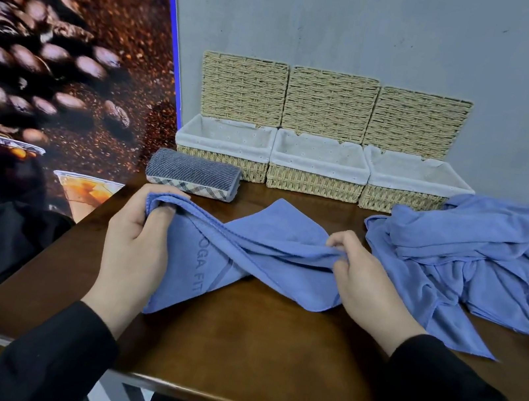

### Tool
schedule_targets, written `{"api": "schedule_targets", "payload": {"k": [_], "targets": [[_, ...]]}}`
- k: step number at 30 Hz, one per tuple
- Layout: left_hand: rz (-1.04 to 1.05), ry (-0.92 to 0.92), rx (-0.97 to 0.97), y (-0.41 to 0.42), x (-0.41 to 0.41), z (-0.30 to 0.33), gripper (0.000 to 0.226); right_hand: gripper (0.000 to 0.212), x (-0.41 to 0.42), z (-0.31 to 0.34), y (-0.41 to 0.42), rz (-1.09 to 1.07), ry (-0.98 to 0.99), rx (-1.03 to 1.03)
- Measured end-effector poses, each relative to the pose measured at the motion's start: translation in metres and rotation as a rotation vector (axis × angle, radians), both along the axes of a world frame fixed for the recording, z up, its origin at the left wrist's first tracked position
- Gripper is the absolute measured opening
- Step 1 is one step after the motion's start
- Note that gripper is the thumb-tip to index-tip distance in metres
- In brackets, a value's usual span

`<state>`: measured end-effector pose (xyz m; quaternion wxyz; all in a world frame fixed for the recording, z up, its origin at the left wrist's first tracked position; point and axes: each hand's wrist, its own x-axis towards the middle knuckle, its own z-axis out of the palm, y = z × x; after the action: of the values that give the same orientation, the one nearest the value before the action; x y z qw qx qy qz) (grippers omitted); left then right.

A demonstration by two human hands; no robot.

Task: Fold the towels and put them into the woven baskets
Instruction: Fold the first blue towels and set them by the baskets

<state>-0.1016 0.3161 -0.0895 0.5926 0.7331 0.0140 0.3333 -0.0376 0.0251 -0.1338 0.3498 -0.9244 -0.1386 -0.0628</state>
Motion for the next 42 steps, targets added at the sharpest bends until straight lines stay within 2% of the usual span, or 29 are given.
{"api": "schedule_targets", "payload": {"k": [4,6,10,13,15,19,23,25,28,32,36,39,40,42], "targets": [[0.036,0.018,-0.037,0.006,0.007,-0.002,0.032,0.006,-0.01,0.016,0.006,0.09,-0.062,-0.093],[0.05,0.022,-0.054,0.008,0.011,-0.002,0.033,0.02,-0.015,0.021,0.007,0.106,-0.071,-0.176],[0.064,0.019,-0.086,0.013,0.012,0.003,0.039,0.033,-0.011,0.029,0.001,0.023,-0.124,-0.26],[0.086,-0.001,-0.066,0.018,0.012,0.006,0.033,0.036,-0.013,0.043,-0.01,-0.013,-0.158,-0.317],[0.094,-0.004,-0.061,0.021,0.014,0.009,0.027,0.035,-0.017,0.058,-0.016,0.005,-0.106,-0.341],[0.1,0.004,-0.056,0.03,0.019,0.015,0.024,0.036,-0.035,0.102,-0.022,0.116,0.083,-0.238],[0.093,0.009,-0.034,0.036,0.021,0.022,0.021,0.047,-0.057,0.136,-0.023,0.243,0.134,0.037],[0.099,0.018,-0.027,0.038,0.021,0.026,0.021,0.053,-0.064,0.146,-0.023,0.282,0.115,0.075],[0.076,0.017,-0.041,0.04,0.019,0.034,0.02,0.056,-0.073,0.155,-0.026,0.298,-0.04,-0.094],[0.046,-0.007,-0.066,0.037,0.016,0.046,0.022,0.057,-0.087,0.171,-0.027,0.372,-0.086,-0.254],[0.04,-0.017,-0.074,0.04,0.013,0.055,0.022,0.027,-0.087,0.18,-0.036,0.327,-0.127,-0.547],[0.047,-0.02,-0.073,0.045,0.012,0.059,0.023,0.054,-0.086,0.185,-0.045,0.273,-0.089,-0.578],[0.038,-0.019,-0.071,0.046,0.012,0.059,0.023,0.055,-0.087,0.187,-0.046,0.251,-0.058,-0.575],[0.017,-0.021,-0.077,0.047,0.011,0.06,0.024,0.041,-0.09,0.189,-0.045,0.19,-0.05,-0.556]]}}
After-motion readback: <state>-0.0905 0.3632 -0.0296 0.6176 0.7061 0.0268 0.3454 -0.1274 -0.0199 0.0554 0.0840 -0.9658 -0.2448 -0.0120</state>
